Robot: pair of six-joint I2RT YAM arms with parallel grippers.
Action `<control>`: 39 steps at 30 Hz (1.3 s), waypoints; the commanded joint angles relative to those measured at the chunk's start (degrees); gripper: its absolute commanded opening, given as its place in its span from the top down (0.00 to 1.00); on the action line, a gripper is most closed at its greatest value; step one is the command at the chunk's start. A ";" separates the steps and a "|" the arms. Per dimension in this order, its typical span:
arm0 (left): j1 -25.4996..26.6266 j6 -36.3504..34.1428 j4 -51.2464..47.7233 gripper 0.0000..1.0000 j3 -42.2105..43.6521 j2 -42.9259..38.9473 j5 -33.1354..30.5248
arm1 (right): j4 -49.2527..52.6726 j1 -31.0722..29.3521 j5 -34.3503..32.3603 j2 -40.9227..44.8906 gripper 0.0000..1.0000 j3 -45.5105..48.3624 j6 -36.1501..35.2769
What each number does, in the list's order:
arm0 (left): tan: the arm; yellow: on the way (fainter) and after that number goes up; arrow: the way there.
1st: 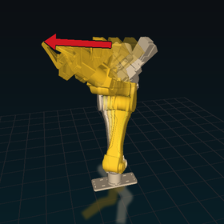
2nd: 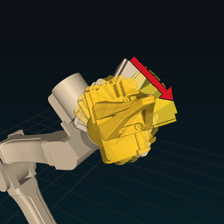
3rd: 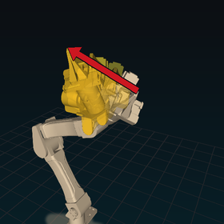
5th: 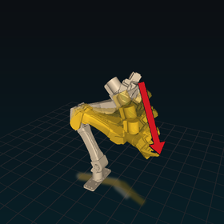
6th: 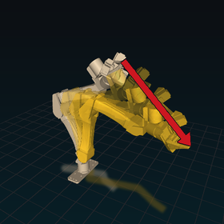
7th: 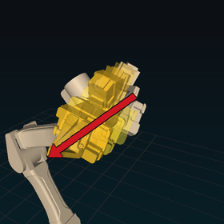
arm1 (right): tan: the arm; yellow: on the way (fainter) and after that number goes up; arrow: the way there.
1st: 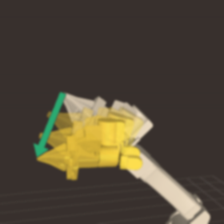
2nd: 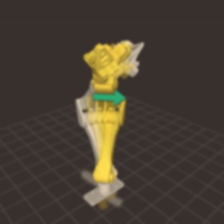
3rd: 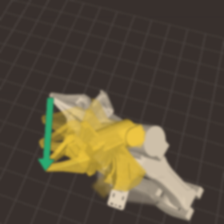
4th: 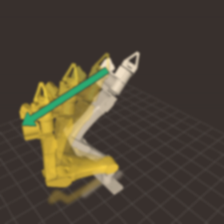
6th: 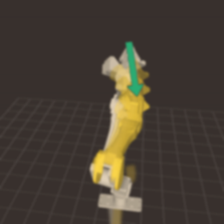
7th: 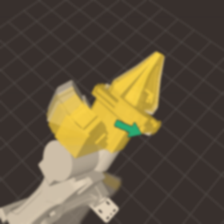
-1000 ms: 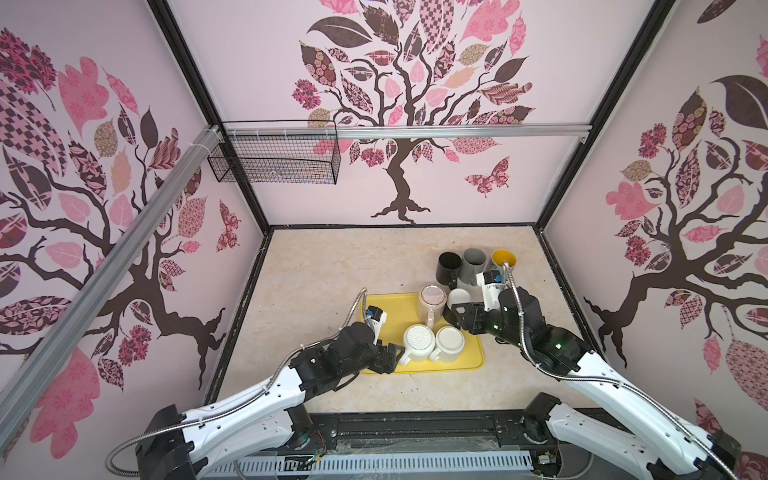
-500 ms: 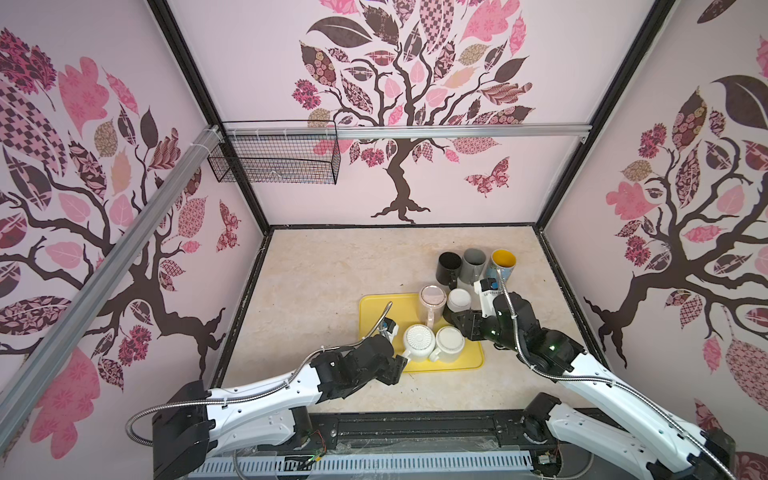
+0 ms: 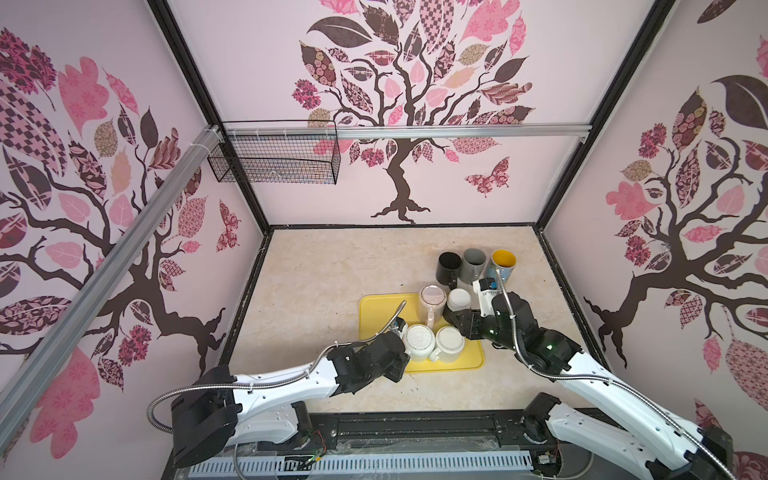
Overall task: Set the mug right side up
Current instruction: 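Move both grippers down onto the upside-down white mugs on the tray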
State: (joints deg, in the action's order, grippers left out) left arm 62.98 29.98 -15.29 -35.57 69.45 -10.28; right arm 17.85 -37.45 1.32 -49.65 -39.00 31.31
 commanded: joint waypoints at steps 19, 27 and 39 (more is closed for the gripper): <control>-4.36 -2.92 4.48 0.60 -3.10 5.28 5.06 | -2.43 -0.33 0.34 -2.32 0.55 0.75 -0.12; -4.36 -4.27 4.39 0.64 -3.97 6.27 8.38 | -2.78 -0.38 0.89 -2.74 0.55 0.78 -0.11; -4.19 -5.18 2.56 0.59 -4.40 6.56 7.01 | -3.52 -0.33 0.96 -3.02 0.54 1.14 -0.18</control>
State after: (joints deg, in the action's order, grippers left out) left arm 58.87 26.26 -12.36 -37.10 75.53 -2.22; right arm 15.57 -37.45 2.22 -52.40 -37.85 31.31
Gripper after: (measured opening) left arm 0.407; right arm 0.455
